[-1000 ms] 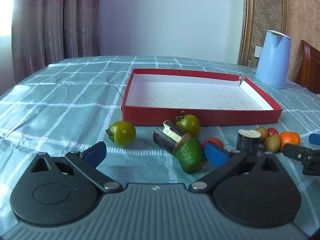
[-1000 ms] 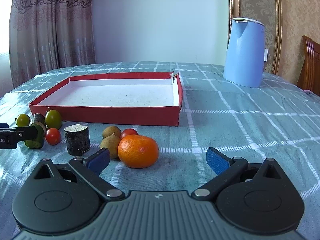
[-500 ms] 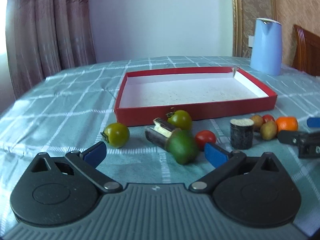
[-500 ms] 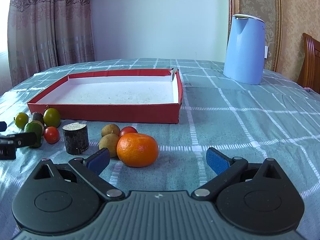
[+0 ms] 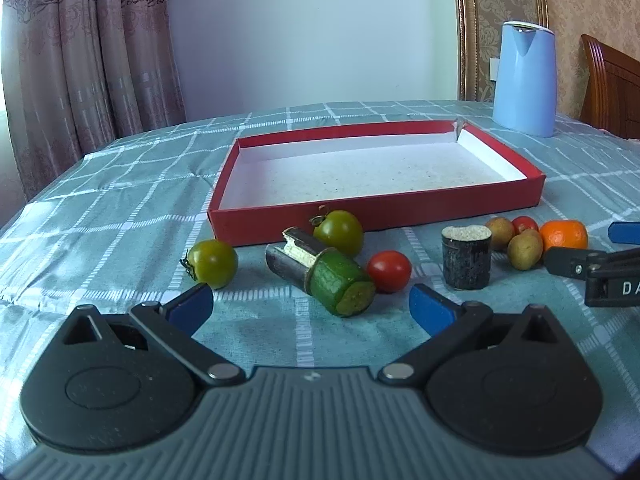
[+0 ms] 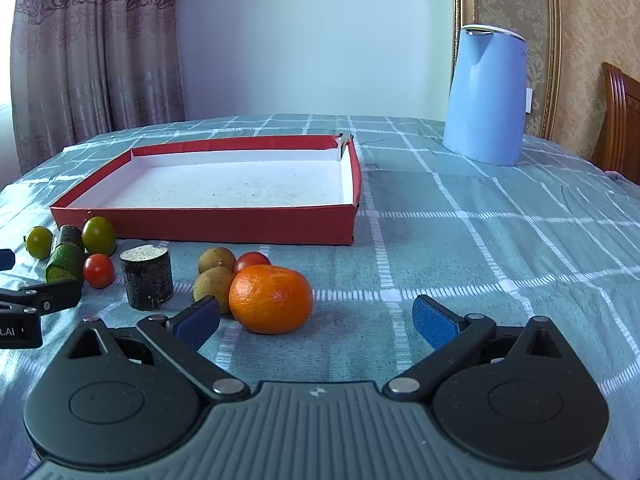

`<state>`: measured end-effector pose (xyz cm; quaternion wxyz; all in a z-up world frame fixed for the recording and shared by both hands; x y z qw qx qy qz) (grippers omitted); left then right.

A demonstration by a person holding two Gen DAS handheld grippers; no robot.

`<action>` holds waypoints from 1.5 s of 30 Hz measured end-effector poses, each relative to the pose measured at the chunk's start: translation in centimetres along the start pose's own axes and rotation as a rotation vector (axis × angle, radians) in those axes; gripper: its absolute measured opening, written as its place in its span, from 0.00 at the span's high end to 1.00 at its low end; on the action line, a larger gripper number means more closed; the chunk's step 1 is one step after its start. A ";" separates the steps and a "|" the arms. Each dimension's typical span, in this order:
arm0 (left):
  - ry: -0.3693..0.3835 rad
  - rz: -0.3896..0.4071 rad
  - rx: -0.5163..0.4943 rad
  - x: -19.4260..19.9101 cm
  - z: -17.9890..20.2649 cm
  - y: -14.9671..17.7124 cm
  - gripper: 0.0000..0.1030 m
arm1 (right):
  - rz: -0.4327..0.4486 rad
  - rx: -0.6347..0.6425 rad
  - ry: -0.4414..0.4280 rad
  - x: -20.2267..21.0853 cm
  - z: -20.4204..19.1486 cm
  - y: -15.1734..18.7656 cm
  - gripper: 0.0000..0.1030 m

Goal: Organize fruits
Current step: 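Move both tools toward the fruits in front of the tray, then grasp the mandarin with the right tool while the left tool grasps the green tomato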

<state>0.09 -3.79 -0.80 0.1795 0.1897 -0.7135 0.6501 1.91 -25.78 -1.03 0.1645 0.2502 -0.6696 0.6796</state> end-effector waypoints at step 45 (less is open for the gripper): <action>-0.150 -0.089 0.032 -2.9 -7.0 -1.8 0.02 | -0.012 0.021 -0.110 -0.9 -0.9 -0.2 0.59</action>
Point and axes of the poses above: each gripper's, at about its wrist camera, not at the fingertips, and x roughly against the way its jaws point, z to its right, y to its underside, the point moved 1 cm from there along -x, roughly the way its jaws point, and after that the axes turned 1 degree about -y, right-handed, at the moved point
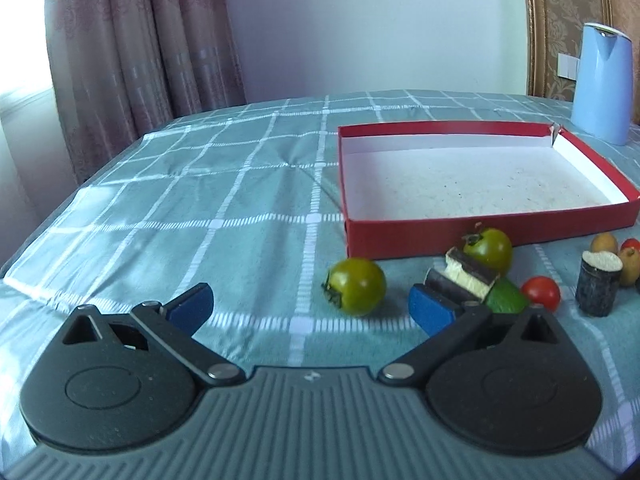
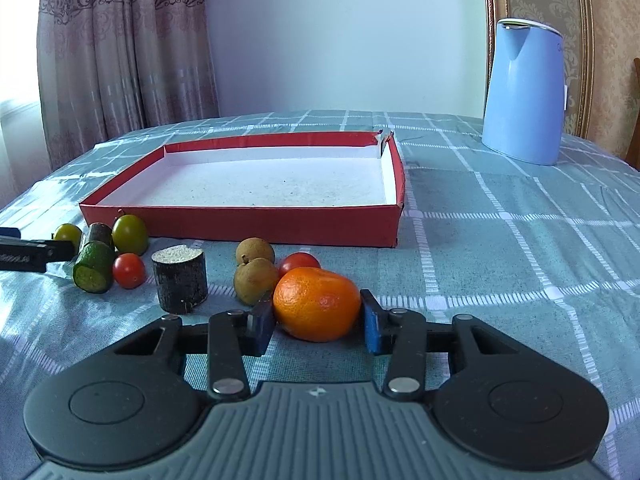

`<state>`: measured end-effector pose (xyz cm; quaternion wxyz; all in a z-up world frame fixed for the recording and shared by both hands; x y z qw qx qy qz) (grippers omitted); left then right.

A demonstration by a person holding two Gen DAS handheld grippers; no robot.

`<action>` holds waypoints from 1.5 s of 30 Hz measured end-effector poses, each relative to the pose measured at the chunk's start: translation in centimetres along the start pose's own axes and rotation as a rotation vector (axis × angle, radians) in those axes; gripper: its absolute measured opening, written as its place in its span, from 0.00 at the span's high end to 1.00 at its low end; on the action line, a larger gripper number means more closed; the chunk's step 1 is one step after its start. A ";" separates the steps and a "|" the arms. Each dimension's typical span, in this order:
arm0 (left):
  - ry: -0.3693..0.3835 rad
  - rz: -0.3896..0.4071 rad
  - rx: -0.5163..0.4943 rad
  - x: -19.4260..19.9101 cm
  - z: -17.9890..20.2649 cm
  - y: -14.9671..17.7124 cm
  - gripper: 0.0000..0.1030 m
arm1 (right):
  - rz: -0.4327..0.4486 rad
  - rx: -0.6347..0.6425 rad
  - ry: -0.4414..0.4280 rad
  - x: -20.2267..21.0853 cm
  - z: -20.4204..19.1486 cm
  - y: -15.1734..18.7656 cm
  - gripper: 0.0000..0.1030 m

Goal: Organize fruits
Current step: 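Grasp the mandarin with the right tool while the left tool grasps the green tomato, then carry both fruits into the tray and open both tools to release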

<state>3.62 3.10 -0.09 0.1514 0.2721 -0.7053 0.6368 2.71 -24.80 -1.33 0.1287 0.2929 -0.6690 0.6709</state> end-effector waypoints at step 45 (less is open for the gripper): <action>0.180 0.063 -0.038 0.2 2.2 -3.1 0.70 | 0.147 0.097 0.089 1.4 0.5 -4.1 0.60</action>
Point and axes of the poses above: each gripper's, at about its wrist camera, not at the fingertips, and x roughly against the way its jaws point, z to its right, y to its underside, the point moved 1 cm from there along -x, roughly the way its jaws point, and after that the axes turned 1 degree about -y, right-handed, at the moved point
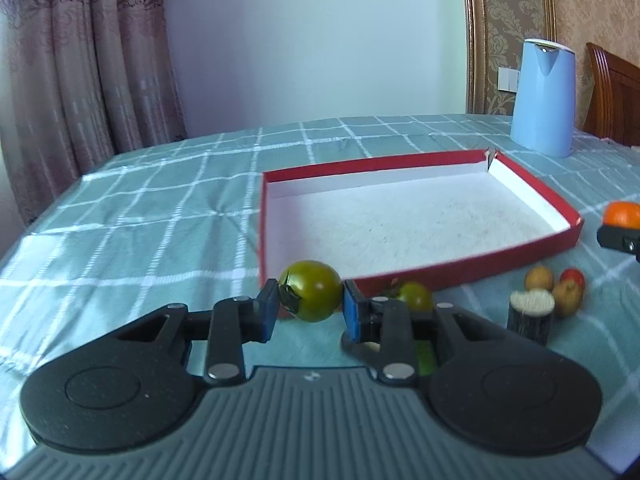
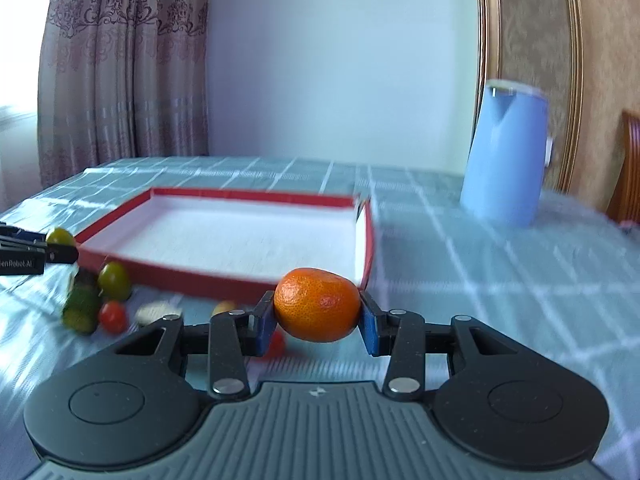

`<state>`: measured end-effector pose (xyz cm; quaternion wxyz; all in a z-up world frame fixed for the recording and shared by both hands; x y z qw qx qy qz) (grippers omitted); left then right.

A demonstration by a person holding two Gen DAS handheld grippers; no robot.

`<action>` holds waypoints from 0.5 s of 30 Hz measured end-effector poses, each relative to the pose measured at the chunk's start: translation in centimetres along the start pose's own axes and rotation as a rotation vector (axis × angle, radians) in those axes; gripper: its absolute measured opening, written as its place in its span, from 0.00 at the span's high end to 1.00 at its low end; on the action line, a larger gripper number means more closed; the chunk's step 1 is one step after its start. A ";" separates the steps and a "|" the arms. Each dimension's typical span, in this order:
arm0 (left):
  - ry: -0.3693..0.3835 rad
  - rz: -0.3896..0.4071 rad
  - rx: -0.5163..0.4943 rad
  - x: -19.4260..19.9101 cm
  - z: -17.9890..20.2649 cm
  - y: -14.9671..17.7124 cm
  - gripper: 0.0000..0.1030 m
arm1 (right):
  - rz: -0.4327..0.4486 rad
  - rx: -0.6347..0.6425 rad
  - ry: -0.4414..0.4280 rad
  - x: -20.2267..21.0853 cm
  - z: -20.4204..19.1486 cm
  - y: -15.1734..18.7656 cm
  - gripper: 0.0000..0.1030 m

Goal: Organize fruits
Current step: 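Carry both fruits into the tray and open both tools to release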

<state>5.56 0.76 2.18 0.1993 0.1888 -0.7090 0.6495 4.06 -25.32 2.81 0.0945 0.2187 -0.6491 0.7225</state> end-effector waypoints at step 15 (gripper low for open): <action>-0.052 -0.112 0.038 -9.3 0.8 -4.5 0.70 | -0.178 0.065 0.079 -14.4 -1.5 -4.5 0.60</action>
Point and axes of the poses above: each gripper's, at about its wrist camera, not at the fingertips, and x roughly against the way its jaws point, z to its right, y to its underside, the point moved 1 cm from there along -x, roughly the way its jaws point, and after that the axes turned 1 degree about -y, right-handed, at the moved point
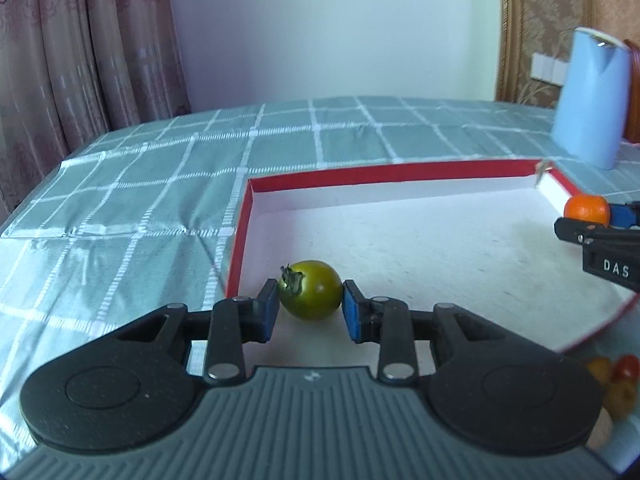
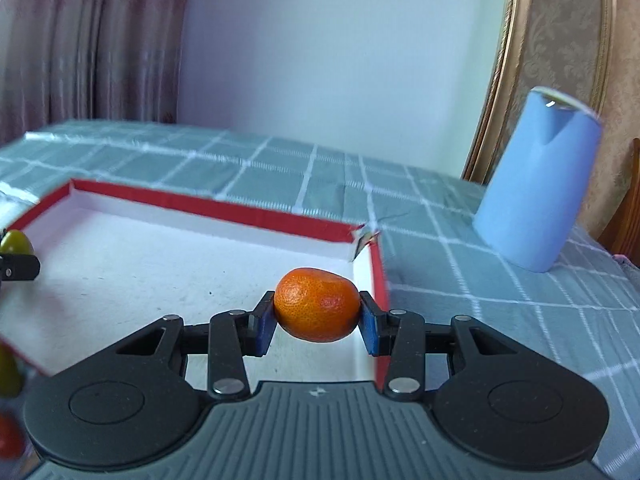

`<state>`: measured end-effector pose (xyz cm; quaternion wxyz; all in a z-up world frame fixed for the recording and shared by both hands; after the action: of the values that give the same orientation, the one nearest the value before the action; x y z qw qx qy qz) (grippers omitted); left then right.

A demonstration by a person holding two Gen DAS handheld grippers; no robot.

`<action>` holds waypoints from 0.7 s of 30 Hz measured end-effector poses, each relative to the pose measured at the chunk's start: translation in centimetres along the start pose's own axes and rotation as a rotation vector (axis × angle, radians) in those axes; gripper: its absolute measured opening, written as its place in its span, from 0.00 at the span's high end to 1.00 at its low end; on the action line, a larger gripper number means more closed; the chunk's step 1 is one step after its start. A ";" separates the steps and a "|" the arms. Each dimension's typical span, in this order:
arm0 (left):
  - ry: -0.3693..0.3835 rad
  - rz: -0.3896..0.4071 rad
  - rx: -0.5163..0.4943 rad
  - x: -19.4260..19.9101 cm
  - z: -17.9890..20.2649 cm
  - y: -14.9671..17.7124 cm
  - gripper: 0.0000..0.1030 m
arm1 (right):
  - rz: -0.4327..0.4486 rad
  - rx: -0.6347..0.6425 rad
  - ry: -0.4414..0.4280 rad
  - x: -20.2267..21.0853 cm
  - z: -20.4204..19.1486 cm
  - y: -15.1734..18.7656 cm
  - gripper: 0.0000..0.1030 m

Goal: Organize fruits
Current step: 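Carry both fruits into the tray and open both tools to release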

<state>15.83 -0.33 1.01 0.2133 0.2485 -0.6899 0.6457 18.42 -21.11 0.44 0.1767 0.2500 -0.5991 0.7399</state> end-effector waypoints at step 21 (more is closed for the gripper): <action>-0.063 0.162 0.013 2.1 0.0 0.4 0.03 | 0.035 -0.019 -0.047 -0.5 0.4 -0.2 0.53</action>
<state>13.88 -0.46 1.98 0.1368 0.2135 -0.7099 0.6570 18.97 -21.45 0.34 0.1517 0.2551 -0.6144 0.7311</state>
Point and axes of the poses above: each gripper's, at about its wrist camera, not at the fingertips, and x roughly against the way its jaws point, z to its right, y to its underside, the point moved 1 cm from there along -x, roughly the way its jaws point, and after that the axes turned 1 degree about -y, right-handed, at the moved point
